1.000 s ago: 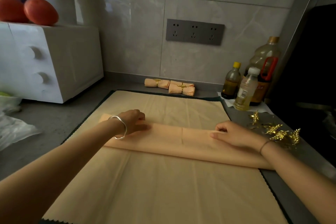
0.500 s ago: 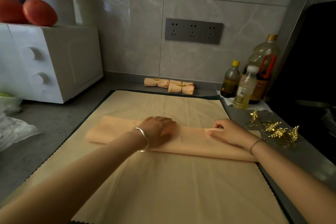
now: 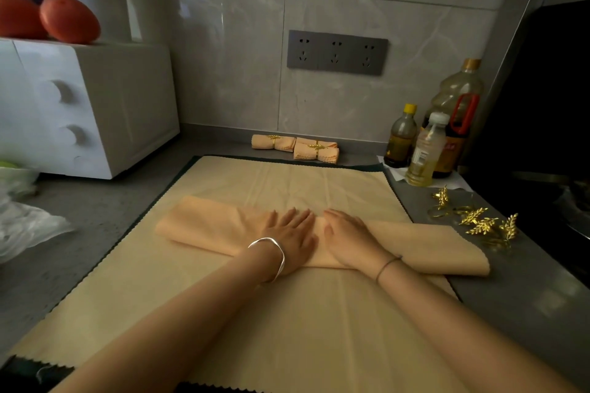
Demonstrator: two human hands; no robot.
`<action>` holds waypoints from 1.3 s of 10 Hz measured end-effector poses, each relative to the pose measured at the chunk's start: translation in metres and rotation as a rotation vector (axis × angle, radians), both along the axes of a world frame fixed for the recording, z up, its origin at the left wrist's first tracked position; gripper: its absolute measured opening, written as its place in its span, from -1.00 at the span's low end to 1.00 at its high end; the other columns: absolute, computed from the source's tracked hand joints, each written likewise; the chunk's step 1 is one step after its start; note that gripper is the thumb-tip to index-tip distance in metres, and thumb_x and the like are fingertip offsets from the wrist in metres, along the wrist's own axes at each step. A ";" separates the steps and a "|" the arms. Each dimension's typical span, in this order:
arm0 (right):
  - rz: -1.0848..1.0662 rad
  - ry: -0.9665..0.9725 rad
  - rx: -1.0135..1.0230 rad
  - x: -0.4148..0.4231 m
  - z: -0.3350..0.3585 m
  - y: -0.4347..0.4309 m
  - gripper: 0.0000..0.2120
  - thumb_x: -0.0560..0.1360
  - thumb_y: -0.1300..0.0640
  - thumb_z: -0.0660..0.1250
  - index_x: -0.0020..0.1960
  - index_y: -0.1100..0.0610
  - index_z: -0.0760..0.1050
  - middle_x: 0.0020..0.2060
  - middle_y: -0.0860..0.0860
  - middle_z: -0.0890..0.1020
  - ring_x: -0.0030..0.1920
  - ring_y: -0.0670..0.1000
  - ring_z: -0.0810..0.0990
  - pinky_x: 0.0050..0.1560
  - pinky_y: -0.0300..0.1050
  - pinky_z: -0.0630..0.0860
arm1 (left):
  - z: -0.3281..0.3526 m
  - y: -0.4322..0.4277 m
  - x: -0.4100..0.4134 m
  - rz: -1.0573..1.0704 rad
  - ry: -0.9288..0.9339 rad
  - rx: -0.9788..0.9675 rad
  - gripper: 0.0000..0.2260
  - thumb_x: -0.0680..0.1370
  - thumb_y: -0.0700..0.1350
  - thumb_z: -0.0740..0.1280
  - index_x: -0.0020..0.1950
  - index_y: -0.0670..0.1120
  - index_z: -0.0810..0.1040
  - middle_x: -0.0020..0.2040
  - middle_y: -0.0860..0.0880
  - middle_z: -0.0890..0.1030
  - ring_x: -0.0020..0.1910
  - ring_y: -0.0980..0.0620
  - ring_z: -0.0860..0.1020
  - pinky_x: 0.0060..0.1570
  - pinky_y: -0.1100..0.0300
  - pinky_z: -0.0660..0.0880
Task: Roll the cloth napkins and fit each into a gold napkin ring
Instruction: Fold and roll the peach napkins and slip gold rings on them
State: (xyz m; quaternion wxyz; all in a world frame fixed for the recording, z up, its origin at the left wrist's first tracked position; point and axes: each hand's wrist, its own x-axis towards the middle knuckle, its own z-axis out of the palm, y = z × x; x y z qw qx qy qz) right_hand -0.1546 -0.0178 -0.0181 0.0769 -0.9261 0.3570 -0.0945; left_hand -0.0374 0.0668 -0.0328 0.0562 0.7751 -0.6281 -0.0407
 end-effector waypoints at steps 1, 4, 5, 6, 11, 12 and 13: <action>-0.048 0.052 -0.039 0.006 -0.011 0.007 -0.54 0.63 0.09 -0.03 0.51 0.14 0.08 0.51 0.04 0.14 0.50 -0.01 0.08 0.45 -0.11 0.00 | -0.001 0.000 0.001 -0.009 -0.005 0.009 -0.53 0.65 0.05 -0.12 0.55 0.01 -0.11 0.55 0.09 -0.08 0.52 0.06 -0.12 0.45 0.00 -0.21; -0.066 0.115 0.032 -0.057 -0.009 -0.021 -0.45 0.64 -0.09 -0.11 0.55 0.11 -0.12 0.54 -0.02 -0.08 0.52 -0.09 -0.11 0.45 -0.20 -0.18 | 0.002 0.000 -0.002 0.031 0.006 0.031 -0.46 0.62 0.18 -0.09 0.55 0.03 -0.11 0.55 0.10 -0.09 0.52 0.07 -0.13 0.46 -0.01 -0.21; -0.084 0.130 0.056 -0.091 -0.007 -0.035 -0.43 0.63 -0.13 -0.12 0.55 0.08 -0.15 0.53 -0.05 -0.11 0.51 -0.12 -0.13 0.42 -0.25 -0.20 | 0.002 -0.001 -0.002 0.028 -0.003 0.033 -0.46 0.62 0.19 -0.09 0.55 0.03 -0.10 0.55 0.09 -0.09 0.52 0.07 -0.12 0.46 -0.01 -0.21; -0.125 0.121 0.107 -0.118 -0.008 -0.049 -0.42 0.62 -0.16 -0.13 0.54 0.06 -0.19 0.53 -0.07 -0.13 0.51 -0.12 -0.14 0.39 -0.26 -0.20 | 0.003 0.000 -0.003 0.030 -0.008 0.037 -0.45 0.62 0.19 -0.09 0.55 0.03 -0.10 0.55 0.10 -0.08 0.52 0.07 -0.12 0.46 -0.01 -0.20; -0.162 0.126 0.053 -0.125 0.003 -0.058 -0.44 0.62 -0.13 -0.15 0.54 0.04 -0.22 0.53 -0.05 -0.15 0.51 -0.07 -0.19 0.49 -0.08 -0.22 | 0.002 0.001 -0.004 0.045 -0.014 0.020 -0.46 0.61 0.19 -0.08 0.55 0.03 -0.07 0.55 0.11 -0.06 0.52 0.08 -0.09 0.47 -0.01 -0.17; -0.045 0.032 0.137 -0.086 0.004 -0.030 -0.49 0.65 -0.03 -0.08 0.55 0.08 -0.08 0.53 -0.04 -0.03 0.52 -0.08 -0.08 0.47 -0.18 -0.17 | 0.003 0.001 -0.003 0.040 -0.015 0.029 -0.45 0.62 0.19 -0.08 0.55 0.02 -0.10 0.55 0.09 -0.08 0.52 0.08 -0.10 0.47 -0.01 -0.18; 0.011 0.012 0.132 -0.045 0.000 -0.014 -0.53 0.65 0.05 -0.05 0.54 0.09 0.00 0.53 -0.02 0.03 0.52 -0.07 -0.02 0.45 -0.20 -0.11 | 0.003 0.001 -0.003 0.045 -0.016 0.030 -0.46 0.62 0.17 -0.09 0.55 0.02 -0.11 0.55 0.08 -0.09 0.52 0.08 -0.11 0.47 0.00 -0.18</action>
